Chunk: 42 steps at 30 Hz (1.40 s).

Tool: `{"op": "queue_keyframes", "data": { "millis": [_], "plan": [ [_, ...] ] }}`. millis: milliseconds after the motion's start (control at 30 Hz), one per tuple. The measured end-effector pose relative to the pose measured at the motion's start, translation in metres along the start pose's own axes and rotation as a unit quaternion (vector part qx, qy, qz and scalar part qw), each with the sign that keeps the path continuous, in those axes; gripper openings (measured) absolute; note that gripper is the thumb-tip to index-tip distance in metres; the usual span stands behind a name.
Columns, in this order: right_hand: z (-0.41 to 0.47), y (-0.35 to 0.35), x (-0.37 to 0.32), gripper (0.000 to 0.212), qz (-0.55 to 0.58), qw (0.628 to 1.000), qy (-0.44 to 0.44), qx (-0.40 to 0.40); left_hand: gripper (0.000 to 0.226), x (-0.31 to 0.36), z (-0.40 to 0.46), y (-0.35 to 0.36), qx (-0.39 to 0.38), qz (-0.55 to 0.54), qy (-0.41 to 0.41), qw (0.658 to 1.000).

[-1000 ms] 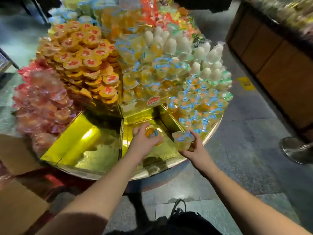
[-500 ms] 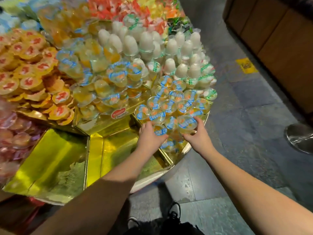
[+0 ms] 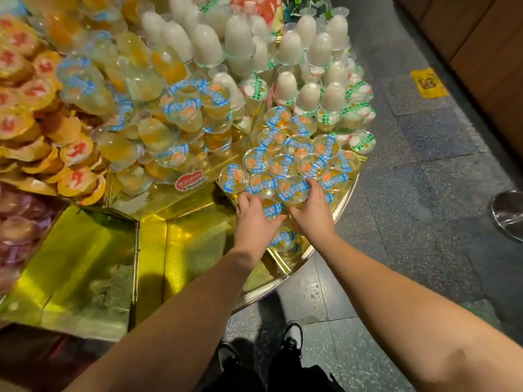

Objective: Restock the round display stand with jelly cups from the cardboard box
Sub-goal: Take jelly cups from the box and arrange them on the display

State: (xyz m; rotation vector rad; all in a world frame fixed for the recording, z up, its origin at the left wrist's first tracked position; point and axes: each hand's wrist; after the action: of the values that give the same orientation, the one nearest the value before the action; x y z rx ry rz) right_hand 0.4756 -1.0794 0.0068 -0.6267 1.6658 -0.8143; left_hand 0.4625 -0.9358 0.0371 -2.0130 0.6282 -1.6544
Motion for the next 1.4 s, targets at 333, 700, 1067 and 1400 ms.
{"op": "queue_keyframes", "data": {
  "millis": [333, 700, 1067, 1400],
  "plan": [
    [0.004, 0.017, 0.004, 0.083, -0.059, 0.998, -0.013, 0.005, 0.076, -0.007, 0.004, 0.01, -0.001, 0.042, 0.051, 0.998],
    [0.001, 0.009, 0.017, 0.079, -0.088, 0.994, -0.061, 0.008, 0.057, -0.035, -0.004, -0.004, -0.058, -0.017, 0.058, 0.996],
    [0.001, -0.001, 0.006, 0.08, -0.111, 0.992, -0.041, -0.034, 0.055, -0.029, -0.007, -0.008, -0.056, 0.037, 0.052, 0.996],
    [-0.014, -0.066, -0.046, 0.039, -0.092, 0.993, -0.063, 0.038, 0.027, -0.019, -0.022, -0.104, -0.007, -0.069, 0.048, 0.996]
  ]
}}
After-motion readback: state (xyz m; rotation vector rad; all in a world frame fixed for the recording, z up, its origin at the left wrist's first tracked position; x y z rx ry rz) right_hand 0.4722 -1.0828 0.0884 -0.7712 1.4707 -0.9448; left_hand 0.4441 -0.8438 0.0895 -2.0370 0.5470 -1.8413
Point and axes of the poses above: each hand's wrist, its own z-axis towards the middle knuckle, its own y-axis out of the palm, x = y × z, and after that the axes turned 13 degrees about -z, right-handed
